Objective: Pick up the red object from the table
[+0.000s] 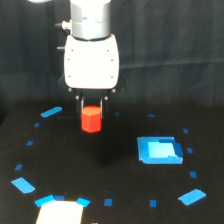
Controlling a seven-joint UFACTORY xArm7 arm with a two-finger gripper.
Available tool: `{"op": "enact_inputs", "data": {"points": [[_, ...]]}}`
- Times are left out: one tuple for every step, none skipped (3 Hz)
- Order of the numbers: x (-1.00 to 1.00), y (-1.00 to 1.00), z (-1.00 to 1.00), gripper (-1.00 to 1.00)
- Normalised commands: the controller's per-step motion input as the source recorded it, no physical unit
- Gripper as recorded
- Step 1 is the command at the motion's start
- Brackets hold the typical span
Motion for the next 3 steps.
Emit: {"op": "enact_inputs", "data": {"points": [[-0.15,-0.41,-0.78,-1.0],[-0.08,-0.73,-0.14,-0.94],[0.25,0.83,0.56,-0.8]]}}
